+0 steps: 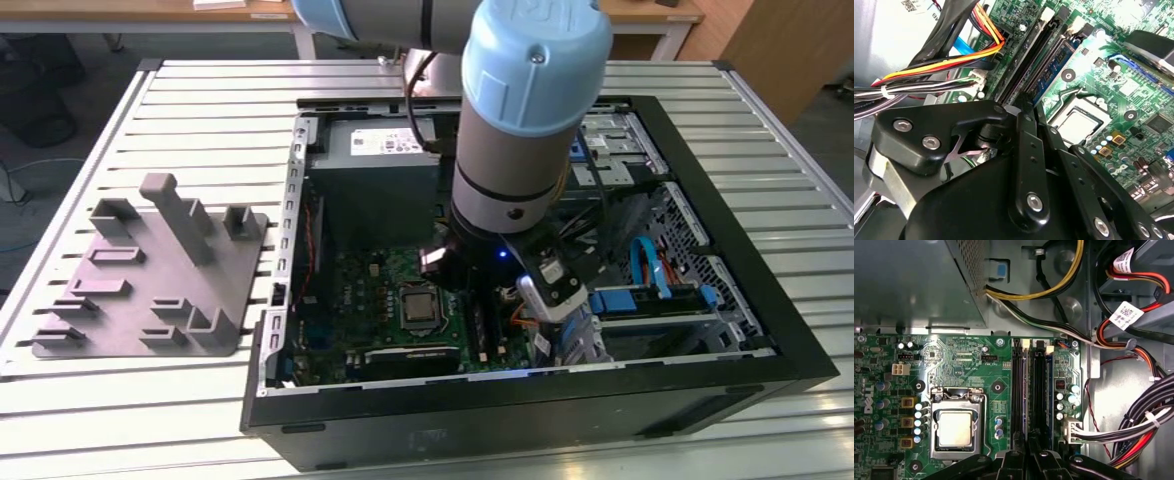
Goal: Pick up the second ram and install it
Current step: 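Insert the second ram into the second slot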
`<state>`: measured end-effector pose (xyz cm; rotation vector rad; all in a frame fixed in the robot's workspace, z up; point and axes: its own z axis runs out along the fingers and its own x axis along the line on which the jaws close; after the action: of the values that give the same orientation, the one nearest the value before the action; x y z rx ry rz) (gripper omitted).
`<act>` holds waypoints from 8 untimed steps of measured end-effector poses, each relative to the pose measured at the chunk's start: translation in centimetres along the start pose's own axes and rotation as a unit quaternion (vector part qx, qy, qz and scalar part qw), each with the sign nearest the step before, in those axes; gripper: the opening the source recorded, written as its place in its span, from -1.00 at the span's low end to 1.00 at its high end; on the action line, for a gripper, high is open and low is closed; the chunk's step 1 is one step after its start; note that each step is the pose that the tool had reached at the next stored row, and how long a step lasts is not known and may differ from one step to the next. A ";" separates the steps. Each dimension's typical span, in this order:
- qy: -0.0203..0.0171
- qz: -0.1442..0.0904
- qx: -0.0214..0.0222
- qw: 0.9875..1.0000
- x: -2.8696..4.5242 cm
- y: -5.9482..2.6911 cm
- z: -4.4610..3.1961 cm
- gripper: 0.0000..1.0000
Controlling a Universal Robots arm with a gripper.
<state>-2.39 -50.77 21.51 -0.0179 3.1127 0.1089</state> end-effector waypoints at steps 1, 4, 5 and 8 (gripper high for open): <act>0.000 -0.001 0.000 1.000 0.00 0.00 0.04 -0.73; 0.002 -0.002 0.000 1.000 -0.01 -0.02 0.25 -0.73; 0.002 -0.002 0.000 1.000 -0.02 -0.03 0.34 -0.73; 0.004 -0.003 0.000 1.000 -0.05 -0.05 0.63 -0.73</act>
<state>-2.33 -50.78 20.87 -0.0281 3.1198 0.1084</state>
